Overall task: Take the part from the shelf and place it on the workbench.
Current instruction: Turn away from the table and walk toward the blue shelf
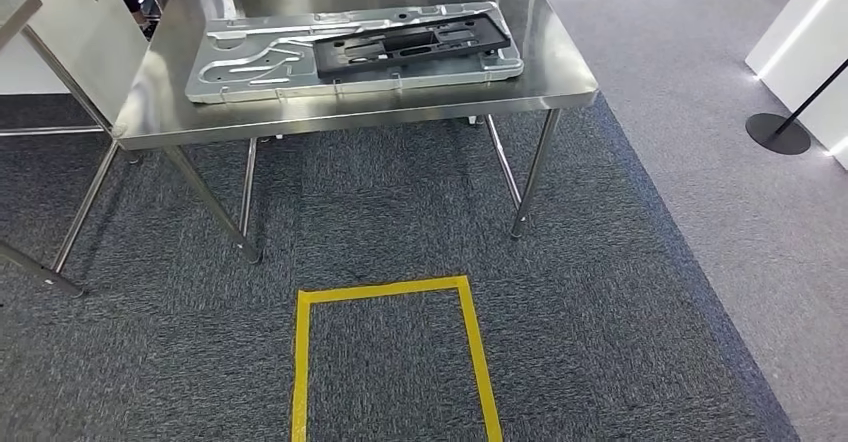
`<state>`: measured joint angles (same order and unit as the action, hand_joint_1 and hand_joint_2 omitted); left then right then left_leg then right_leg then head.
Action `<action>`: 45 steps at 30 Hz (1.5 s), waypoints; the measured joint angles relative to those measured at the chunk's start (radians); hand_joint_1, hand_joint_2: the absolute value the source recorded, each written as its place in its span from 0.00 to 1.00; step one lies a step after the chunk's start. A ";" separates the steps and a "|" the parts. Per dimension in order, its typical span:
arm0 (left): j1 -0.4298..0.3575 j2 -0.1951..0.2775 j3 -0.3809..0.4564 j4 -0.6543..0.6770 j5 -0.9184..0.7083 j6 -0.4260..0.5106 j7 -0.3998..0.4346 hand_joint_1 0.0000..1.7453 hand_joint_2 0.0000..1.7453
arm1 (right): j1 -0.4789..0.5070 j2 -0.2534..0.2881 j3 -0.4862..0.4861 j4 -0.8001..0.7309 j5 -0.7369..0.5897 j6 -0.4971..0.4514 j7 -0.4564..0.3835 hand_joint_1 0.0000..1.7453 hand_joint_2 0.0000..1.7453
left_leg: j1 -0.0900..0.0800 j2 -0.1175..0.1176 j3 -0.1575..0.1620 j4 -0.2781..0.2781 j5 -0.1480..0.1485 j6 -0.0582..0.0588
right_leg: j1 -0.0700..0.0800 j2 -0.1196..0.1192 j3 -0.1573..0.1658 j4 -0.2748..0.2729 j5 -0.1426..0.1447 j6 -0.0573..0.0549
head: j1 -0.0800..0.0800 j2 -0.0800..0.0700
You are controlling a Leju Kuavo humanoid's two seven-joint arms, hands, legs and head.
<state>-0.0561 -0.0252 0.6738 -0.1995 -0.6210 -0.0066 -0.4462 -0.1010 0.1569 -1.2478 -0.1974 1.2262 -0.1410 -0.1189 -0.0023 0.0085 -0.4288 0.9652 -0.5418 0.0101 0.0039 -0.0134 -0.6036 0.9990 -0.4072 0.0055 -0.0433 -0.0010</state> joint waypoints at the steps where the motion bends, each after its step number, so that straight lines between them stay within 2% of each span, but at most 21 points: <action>1: 0.000 0.000 0.000 0.000 0.000 0.000 0.000 0.00 0.00 | 0.000 0.000 0.000 0.000 0.001 0.002 -0.004 0.00 0.00 | 0.001 0.001 -0.006 -0.004 0.006 0.006 | -0.001 0.000 -0.003 0.000 0.007 0.007 | 0.000 0.000; 3: 0.002 0.000 -0.001 0.000 -0.001 0.001 0.001 0.00 0.00 | 0.001 0.000 0.001 0.000 0.001 0.003 -0.010 0.00 0.00 | 0.004 0.004 -0.024 -0.008 0.028 0.022 | -0.004 0.004 -0.017 0.024 -0.026 0.018 | 0.000 0.000; 7: 0.002 0.001 -0.001 0.000 -0.002 0.003 0.004 0.00 0.00 | 0.002 0.001 0.000 0.001 -0.001 0.007 -0.013 0.00 0.00 | 0.004 0.006 -0.083 -0.006 0.075 0.033 | -0.013 0.009 -0.073 0.243 -0.201 0.033 | 0.000 0.000; 8: 0.003 0.001 0.000 0.000 -0.001 0.004 0.006 0.00 0.00 | 0.002 0.001 0.000 0.001 -0.001 0.008 -0.013 0.00 0.00 | 0.004 0.007 -0.099 -0.003 0.086 0.032 | -0.014 0.009 -0.071 0.279 -0.202 0.036 | 0.000 0.000; 10: 0.003 0.001 0.000 0.000 0.002 0.006 0.011 0.00 0.00 | 0.002 0.001 0.000 0.001 -0.002 0.007 -0.013 0.00 0.00 | 0.005 0.007 -0.132 0.007 0.104 0.027 | -0.018 0.009 -0.017 0.250 -0.151 0.039 | 0.000 0.000; 12: 0.003 0.000 0.000 0.000 0.005 0.008 0.016 0.00 0.00 | 0.000 0.001 0.000 0.001 -0.003 0.005 -0.012 0.00 0.00 | 0.004 0.006 -0.160 0.022 0.116 0.020 | -0.018 0.009 0.090 0.112 -0.118 0.034 | 0.000 0.000; 14: 0.003 -0.001 0.000 0.000 0.008 0.010 0.018 0.00 0.00 | -0.004 0.001 0.001 0.001 -0.003 0.004 -0.012 0.00 0.00 | 0.001 0.006 -0.177 0.034 0.126 0.009 | -0.014 0.009 0.165 -0.009 -0.137 0.022 | 0.000 0.000; 18: 0.004 -0.002 0.001 0.000 0.011 0.017 0.023 0.00 0.00 | -0.001 0.002 0.000 0.001 -0.005 0.002 -0.011 0.00 0.00 | 0.005 0.004 -0.195 0.053 0.126 -0.015 | -0.013 0.005 0.164 -0.044 -0.131 -0.010 | 0.000 0.000; 22: 0.009 -0.007 0.003 0.000 0.011 0.017 0.024 0.00 0.00 | 0.002 0.002 0.000 0.001 -0.006 0.006 -0.008 0.00 0.00 | 0.013 0.002 -0.268 0.272 -0.022 -0.032 | -0.012 0.002 0.136 -0.042 -0.107 -0.027 | 0.000 0.000; 23: 0.010 -0.007 0.003 0.000 0.011 0.016 0.024 0.00 0.00 | 0.004 0.002 0.000 0.001 -0.007 0.011 -0.007 0.00 0.00 | 0.014 0.002 -0.275 0.313 -0.035 -0.033 | -0.011 0.002 0.129 -0.039 -0.103 -0.026 | 0.000 0.000; 24: 0.010 -0.008 0.003 0.000 0.011 0.014 0.024 0.00 0.00 | 0.005 0.002 0.000 0.001 -0.008 0.019 -0.006 0.00 0.25 | 0.014 0.002 -0.265 0.318 -0.029 -0.034 | -0.010 0.002 0.123 -0.035 -0.101 -0.025 | 0.000 0.000; 26: 0.011 -0.008 0.004 0.000 0.010 0.010 0.024 0.00 0.00 | 0.007 0.002 0.000 0.002 -0.015 0.042 0.004 0.00 0.75 | 0.014 0.002 -0.192 0.216 0.023 -0.030 | -0.010 0.003 0.115 -0.028 -0.099 -0.022 | 0.000 0.000; 27: 0.010 -0.008 0.004 0.000 0.010 0.009 0.024 0.00 0.00 | 0.007 0.002 -0.001 0.002 -0.020 0.053 0.013 0.00 0.75 | 0.013 0.001 -0.146 0.144 0.042 -0.025 | -0.009 0.003 0.112 -0.026 -0.098 -0.019 | 0.000 0.000; 28: 0.010 -0.008 0.004 0.000 0.008 0.007 0.025 0.00 0.00 | 0.007 0.002 -0.001 0.002 -0.024 0.063 0.023 0.00 0.50 | 0.011 0.001 -0.110 0.084 0.054 -0.020 | -0.008 0.003 0.109 -0.024 -0.098 -0.015 | 0.000 0.000; 30: 0.010 -0.008 0.004 0.000 0.003 0.004 0.026 0.00 0.00 | 0.006 0.002 -0.002 0.003 -0.029 0.079 0.040 0.00 0.50 | 0.007 0.000 -0.084 0.031 0.053 -0.011 | -0.006 0.003 0.104 -0.021 -0.094 -0.005 | 0.000 0.000; 32: 0.010 -0.008 0.004 0.000 -0.003 0.003 0.029 0.00 0.00 | 0.005 0.002 -0.003 0.003 -0.032 0.087 0.051 0.00 1.00 | 0.008 0.001 -0.089 0.022 0.057 0.001 | -0.006 0.003 0.100 -0.018 -0.093 0.008 | 0.000 0.000; 34: 0.009 -0.008 0.004 0.000 -0.007 0.002 0.032 0.00 0.00 | 0.005 0.002 -0.003 0.003 -0.035 0.088 0.059 0.00 1.00 | 0.012 0.001 -0.091 0.014 0.064 0.016 | -0.007 0.006 0.082 0.019 -0.121 0.019 | 0.000 0.000; 38: 0.005 -0.008 0.005 0.000 -0.010 -0.001 0.044 0.00 0.00 | 0.009 0.002 -0.003 0.003 -0.034 0.075 0.083 0.00 1.00 | 0.010 0.003 -0.101 0.014 0.070 0.030 | -0.019 0.011 -0.035 0.255 -0.225 0.038 | 0.000 0.000; 39: 0.005 -0.008 0.005 0.000 -0.010 0.000 0.047 0.00 0.25 | 0.010 0.002 -0.003 0.003 -0.032 0.074 0.085 0.00 0.75 | 0.011 0.003 -0.102 0.016 0.070 0.030 | -0.024 0.011 -0.042 0.270 -0.218 0.043 | 0.000 0.000; 42: 0.004 -0.010 0.009 0.000 -0.006 0.002 0.062 0.00 1.00 | 0.011 0.001 -0.003 0.003 -0.032 0.079 0.077 0.00 0.00 | 0.013 0.001 -0.106 0.031 0.064 0.025 | -0.041 0.010 0.033 0.112 -0.122 0.062 | 0.000 0.000; 45: 0.002 -0.011 0.018 0.000 -0.005 0.004 0.071 0.00 1.00 | 0.008 0.001 -0.003 0.003 -0.036 0.089 0.065 0.00 0.00 | 0.005 0.000 -0.118 0.054 0.052 0.012 | -0.043 0.014 0.078 0.003 -0.093 0.056 | 0.000 0.000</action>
<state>-0.0540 -0.0362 0.6921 -0.1992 -0.6260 -0.0027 -0.3748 -0.0932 0.1575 -1.2512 -0.1946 1.1899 -0.0519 -0.0541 0.0027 0.0086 -0.5463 1.0191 -0.4893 0.0225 -0.0391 0.0006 -0.5252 1.0022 -0.5000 0.0615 -0.0435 -0.0011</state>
